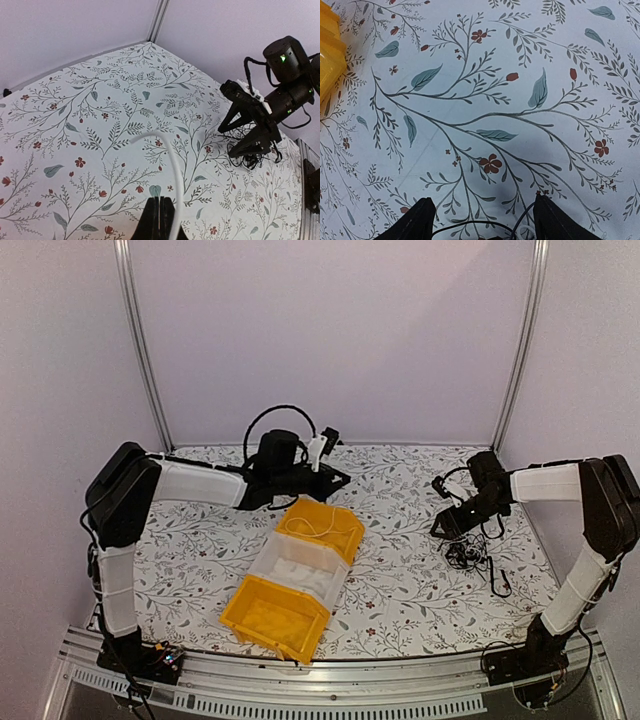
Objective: Untangle the cables
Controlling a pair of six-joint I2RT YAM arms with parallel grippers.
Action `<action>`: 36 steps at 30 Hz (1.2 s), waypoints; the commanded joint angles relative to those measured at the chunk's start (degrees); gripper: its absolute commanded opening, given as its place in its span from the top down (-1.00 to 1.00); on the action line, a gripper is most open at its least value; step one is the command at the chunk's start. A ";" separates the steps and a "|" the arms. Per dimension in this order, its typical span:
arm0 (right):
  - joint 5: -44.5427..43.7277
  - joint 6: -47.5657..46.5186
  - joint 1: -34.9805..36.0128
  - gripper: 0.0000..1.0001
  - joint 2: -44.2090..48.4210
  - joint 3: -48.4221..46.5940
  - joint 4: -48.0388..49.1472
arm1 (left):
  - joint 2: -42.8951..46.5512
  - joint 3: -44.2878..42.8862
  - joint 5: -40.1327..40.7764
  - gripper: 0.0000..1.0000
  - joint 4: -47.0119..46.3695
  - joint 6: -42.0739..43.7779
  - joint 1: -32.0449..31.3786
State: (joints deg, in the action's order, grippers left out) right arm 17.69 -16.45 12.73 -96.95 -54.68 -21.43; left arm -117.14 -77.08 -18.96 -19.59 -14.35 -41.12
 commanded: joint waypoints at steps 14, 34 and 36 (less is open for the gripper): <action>-0.63 0.01 -0.20 -0.43 -0.59 0.78 0.51 | -2.60 1.67 -4.19 1.00 -5.80 -0.91 1.02; -0.02 0.19 -0.22 -0.43 -2.81 -0.24 0.69 | 10.67 9.96 1.95 1.00 19.27 -0.07 -1.68; 0.06 0.19 -0.23 -0.43 -2.89 -0.42 0.67 | 10.14 9.87 2.29 1.00 22.94 0.28 -1.97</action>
State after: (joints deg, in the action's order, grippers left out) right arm 17.28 -16.47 12.73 -98.85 -54.68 -21.34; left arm -107.28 -66.52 -18.20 -7.88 -15.84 -41.87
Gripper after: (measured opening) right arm 0.716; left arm 0.018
